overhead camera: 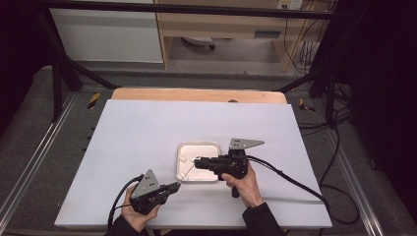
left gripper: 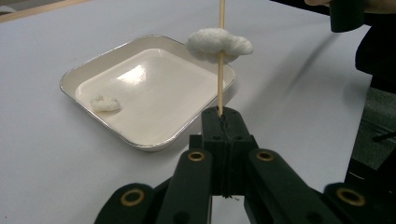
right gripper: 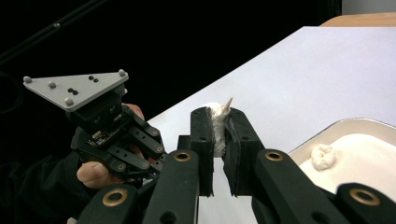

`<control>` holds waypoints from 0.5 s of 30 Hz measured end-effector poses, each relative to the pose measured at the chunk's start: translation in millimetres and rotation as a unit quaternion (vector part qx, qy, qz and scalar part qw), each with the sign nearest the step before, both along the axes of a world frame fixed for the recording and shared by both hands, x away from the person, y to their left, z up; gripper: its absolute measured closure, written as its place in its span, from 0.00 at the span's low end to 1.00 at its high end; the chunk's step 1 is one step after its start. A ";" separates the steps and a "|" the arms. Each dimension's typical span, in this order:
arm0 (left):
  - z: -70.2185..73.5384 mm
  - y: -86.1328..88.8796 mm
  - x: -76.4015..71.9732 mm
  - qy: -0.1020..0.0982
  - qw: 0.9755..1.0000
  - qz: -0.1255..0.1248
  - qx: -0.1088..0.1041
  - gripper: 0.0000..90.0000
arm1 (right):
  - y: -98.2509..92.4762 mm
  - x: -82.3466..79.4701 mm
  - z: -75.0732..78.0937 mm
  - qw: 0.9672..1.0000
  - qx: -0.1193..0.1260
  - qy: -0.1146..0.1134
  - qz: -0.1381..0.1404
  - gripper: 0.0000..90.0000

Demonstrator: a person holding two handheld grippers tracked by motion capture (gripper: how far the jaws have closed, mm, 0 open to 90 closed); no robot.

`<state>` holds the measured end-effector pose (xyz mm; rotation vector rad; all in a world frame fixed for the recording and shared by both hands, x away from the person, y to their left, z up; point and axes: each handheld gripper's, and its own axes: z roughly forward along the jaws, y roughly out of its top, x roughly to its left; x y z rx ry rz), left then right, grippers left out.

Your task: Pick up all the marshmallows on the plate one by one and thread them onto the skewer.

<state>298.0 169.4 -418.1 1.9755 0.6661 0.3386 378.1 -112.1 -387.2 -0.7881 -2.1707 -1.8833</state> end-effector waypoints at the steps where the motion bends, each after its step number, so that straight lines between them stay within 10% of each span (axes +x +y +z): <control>1: -0.3 -0.3 0.0 0.000 1.000 -0.001 0.002 0.99 | 0.6 -0.4 -0.7 1.000 0.000 0.001 0.000 0.93; 3: 3.6 -0.9 0.3 -0.001 1.000 -0.008 -0.019 0.99 | 3.1 -0.9 -3.3 1.000 -0.013 0.012 0.012 0.92; 5: 8.5 -7.1 -2.0 -0.024 1.000 0.006 0.012 0.99 | 14.4 -5.0 -14.4 0.999 -0.031 0.020 0.030 0.92; 15: 2.3 -2.9 3.8 0.001 1.000 0.007 -0.004 0.99 | 18.0 -4.0 -19.1 0.999 -0.040 0.011 0.005 0.80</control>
